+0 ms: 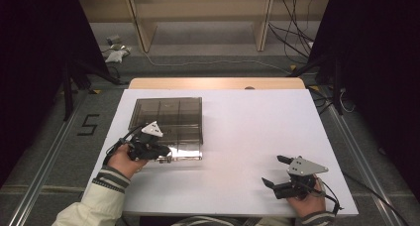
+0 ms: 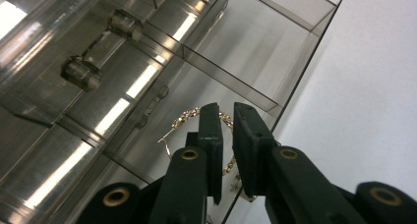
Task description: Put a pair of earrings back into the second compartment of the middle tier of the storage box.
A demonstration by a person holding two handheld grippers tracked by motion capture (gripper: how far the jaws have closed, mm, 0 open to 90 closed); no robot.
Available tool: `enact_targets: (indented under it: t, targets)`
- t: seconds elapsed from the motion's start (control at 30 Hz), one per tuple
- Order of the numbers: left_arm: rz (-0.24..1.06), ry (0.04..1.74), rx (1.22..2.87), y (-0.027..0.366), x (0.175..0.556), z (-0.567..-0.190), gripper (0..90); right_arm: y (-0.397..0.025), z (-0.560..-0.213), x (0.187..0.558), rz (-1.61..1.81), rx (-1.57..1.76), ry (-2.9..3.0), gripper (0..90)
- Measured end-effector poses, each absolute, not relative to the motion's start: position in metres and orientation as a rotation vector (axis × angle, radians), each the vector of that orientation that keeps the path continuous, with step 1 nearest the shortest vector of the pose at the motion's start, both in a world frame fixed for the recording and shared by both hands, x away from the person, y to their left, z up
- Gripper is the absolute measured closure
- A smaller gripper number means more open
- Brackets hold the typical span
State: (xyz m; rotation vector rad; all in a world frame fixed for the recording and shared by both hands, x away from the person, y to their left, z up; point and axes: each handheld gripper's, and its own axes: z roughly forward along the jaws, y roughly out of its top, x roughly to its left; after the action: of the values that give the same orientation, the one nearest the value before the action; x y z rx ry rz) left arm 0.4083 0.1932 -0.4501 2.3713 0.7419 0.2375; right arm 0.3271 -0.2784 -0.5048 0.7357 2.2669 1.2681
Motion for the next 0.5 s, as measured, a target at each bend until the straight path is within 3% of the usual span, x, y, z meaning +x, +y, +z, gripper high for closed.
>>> enact_targets:
  t: [0.2, 0.5]
  targets:
    - [0.265, 0.754, 2.344, 0.197, 0.404, -0.446, 73.4, -0.278, -0.505, 0.327, 1.268, 0.734, 2.267, 8.2]
    - [0.334, 0.765, 2.313, 0.211, 0.391, -0.436, 55.6, -0.278, -0.505, 0.327, 1.267, 0.735, 2.265, 8.2]
